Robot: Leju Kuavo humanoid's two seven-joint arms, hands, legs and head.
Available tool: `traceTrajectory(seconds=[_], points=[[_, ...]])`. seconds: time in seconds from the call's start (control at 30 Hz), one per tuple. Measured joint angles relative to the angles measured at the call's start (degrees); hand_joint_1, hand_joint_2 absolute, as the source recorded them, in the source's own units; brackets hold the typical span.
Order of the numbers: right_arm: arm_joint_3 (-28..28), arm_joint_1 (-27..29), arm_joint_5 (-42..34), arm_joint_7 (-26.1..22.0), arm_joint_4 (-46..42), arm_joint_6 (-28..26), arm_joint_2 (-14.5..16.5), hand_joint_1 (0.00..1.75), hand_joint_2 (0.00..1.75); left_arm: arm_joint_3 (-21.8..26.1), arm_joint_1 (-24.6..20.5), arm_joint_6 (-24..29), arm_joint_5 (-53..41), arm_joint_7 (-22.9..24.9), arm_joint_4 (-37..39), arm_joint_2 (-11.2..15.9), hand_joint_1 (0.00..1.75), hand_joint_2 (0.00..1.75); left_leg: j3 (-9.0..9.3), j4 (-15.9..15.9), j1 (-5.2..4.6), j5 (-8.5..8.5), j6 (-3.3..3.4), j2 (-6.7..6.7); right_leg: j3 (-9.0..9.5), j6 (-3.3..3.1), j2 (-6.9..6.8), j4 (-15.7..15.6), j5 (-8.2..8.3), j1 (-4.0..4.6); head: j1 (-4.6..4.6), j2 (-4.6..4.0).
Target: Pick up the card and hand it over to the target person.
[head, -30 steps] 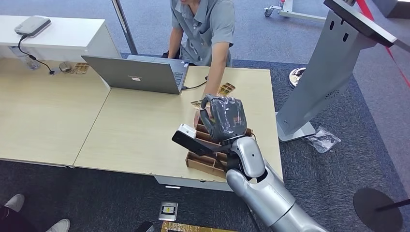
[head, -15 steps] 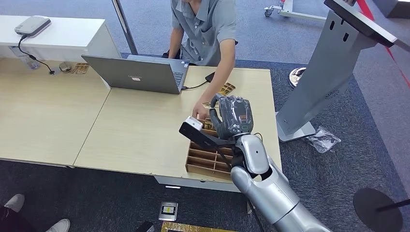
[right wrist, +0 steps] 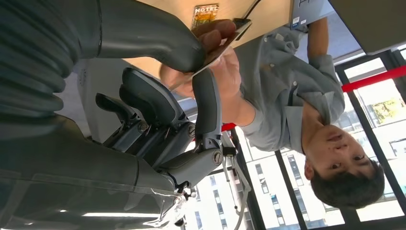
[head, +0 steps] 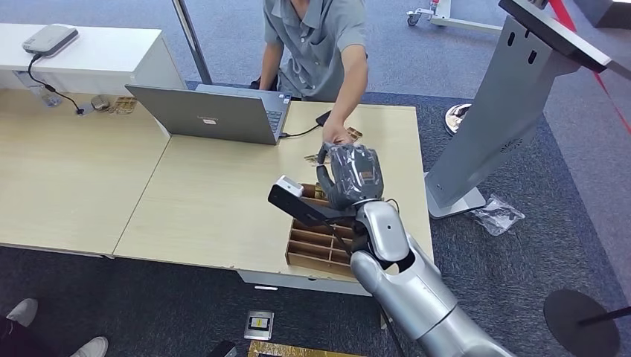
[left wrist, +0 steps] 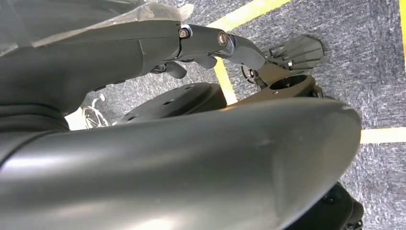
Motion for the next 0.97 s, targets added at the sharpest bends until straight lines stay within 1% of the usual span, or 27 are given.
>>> traceTrajectory(seconds=[0.17,0.2,0.3,0.33,0.43,0.53,0.67,0.77,0.87,0.97], points=[[-0.6,0.3,0.3,1.3,1.0,-0.6,-0.6,1.75,1.75,-0.2,0.0,0.1,-0.1,-0.1,0.0,-0.2,0.00,0.00,0.00,0.0,-0.01,-0.01,-0.01,-0.02,0.01,0.00,-0.05,0.0,-0.02,-0.01,0.00,0.00],[-0.9,0.5,0.3,1.5,1.1,-0.9,-0.7,1.66,1.75,-0.2,0.0,0.1,-0.1,-0.1,0.0,-0.2,0.00,0.00,0.01,0.0,-0.01,-0.01,-0.01,-0.02,0.01,0.00,-0.05,0.0,-0.03,-0.01,0.00,0.00],[-1.7,1.2,-0.2,1.3,1.1,-2.7,-1.0,0.35,1.75,-0.2,0.0,0.1,-0.1,-0.2,0.0,-0.4,0.00,0.00,0.03,0.0,-0.01,-0.01,-0.01,-0.05,0.03,0.00,-0.07,0.0,-0.04,-0.01,0.00,0.00],[-2.0,1.5,-0.7,0.8,1.0,-3.2,-1.0,0.00,1.75,-0.2,0.0,0.2,-0.1,-0.2,0.0,-0.4,0.00,0.00,0.04,0.0,-0.01,-0.01,-0.01,-0.06,0.05,0.00,-0.08,0.0,-0.03,-0.01,0.00,0.00],[-3.4,2.8,-4.2,-1.6,-0.4,-4.0,-1.2,0.00,1.75,0.0,0.0,0.3,0.2,-0.2,0.0,-0.5,0.00,0.00,0.06,0.0,0.00,0.00,-0.01,-0.09,0.07,0.00,-0.11,0.0,-0.03,0.00,0.00,0.00],[-5.0,5.1,-11.4,-5.7,-4.3,-3.0,-1.9,0.00,1.75,0.3,0.0,0.4,0.5,-0.2,0.0,-0.6,0.00,0.00,0.05,0.0,0.00,0.02,0.00,-0.12,0.07,0.01,-0.13,-0.1,-0.02,0.00,0.00,0.00],[-6.6,8.5,-23.2,-12.2,-11.4,0.2,-3.7,0.00,1.75,0.4,0.1,0.4,0.8,-0.1,0.0,-0.6,0.00,0.00,0.01,0.0,0.00,0.00,0.00,-0.14,0.05,0.01,-0.17,0.0,-0.05,0.00,0.00,0.00],[-6.7,10.3,-28.4,-14.7,-15.5,2.0,-5.2,0.00,1.75,0.6,0.1,0.3,1.0,-0.2,0.0,-0.7,0.00,0.00,0.00,0.0,0.00,-0.01,0.01,-0.18,0.05,0.02,-0.20,0.0,-0.06,0.00,0.00,0.00],[-6.6,11.8,-31.9,-16.6,-18.3,3.3,-6.4,0.00,1.75,0.7,0.1,0.4,1.1,-0.4,-0.1,-0.6,0.00,0.00,-0.01,0.0,-0.01,-0.02,0.00,-0.18,0.04,0.01,-0.22,0.0,-0.08,0.00,0.00,0.00],[-6.3,12.8,-34.4,-17.3,-20.1,4.6,-7.5,0.00,1.75,0.6,0.1,0.2,1.0,-0.5,0.0,-0.5,0.00,0.00,0.00,0.0,0.00,0.00,0.02,-0.21,0.06,0.02,-0.22,0.0,-0.05,0.00,0.00,0.00]])
